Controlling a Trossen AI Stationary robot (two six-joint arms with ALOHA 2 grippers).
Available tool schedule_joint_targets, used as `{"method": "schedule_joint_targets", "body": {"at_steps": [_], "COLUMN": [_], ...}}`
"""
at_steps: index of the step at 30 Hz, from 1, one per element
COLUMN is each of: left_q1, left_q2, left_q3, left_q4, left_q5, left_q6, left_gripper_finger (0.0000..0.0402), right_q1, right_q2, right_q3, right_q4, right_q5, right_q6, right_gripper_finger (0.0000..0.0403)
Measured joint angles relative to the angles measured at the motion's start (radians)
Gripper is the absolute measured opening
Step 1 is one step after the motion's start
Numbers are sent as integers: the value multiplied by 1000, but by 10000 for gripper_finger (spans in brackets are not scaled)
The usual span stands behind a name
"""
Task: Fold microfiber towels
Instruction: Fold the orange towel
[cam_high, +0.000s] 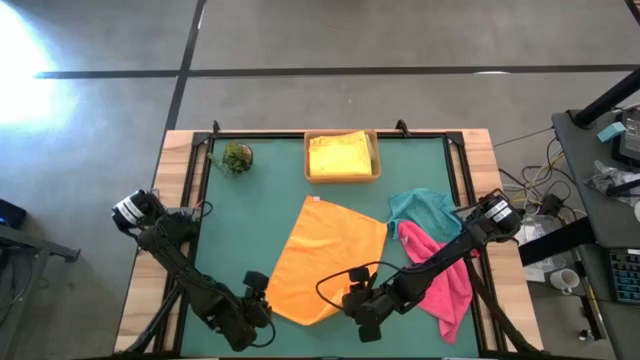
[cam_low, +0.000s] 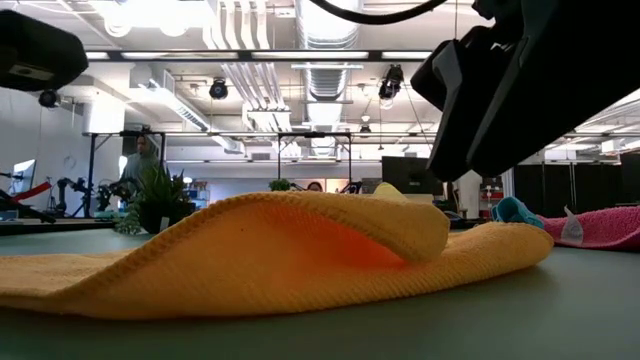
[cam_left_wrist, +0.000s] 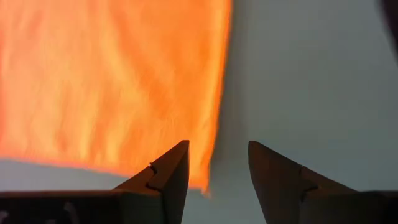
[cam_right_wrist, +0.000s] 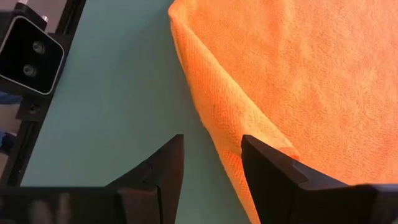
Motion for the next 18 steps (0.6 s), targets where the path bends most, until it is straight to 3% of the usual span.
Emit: {"method": "schedule_joint_targets", "body": {"at_steps": [18], "left_q1": [23], "left_q2": [85], "left_q3": [-11], "left_q4": [-19], "left_q5": [-42], "left_q6": [11], "left_gripper_finger": [148], "right_q1": [1], "right_q2": [0], "right_q3": [0], "right_q4": [1], "right_q5": [0], "right_q6": [8], "right_gripper_finger": [148]}}
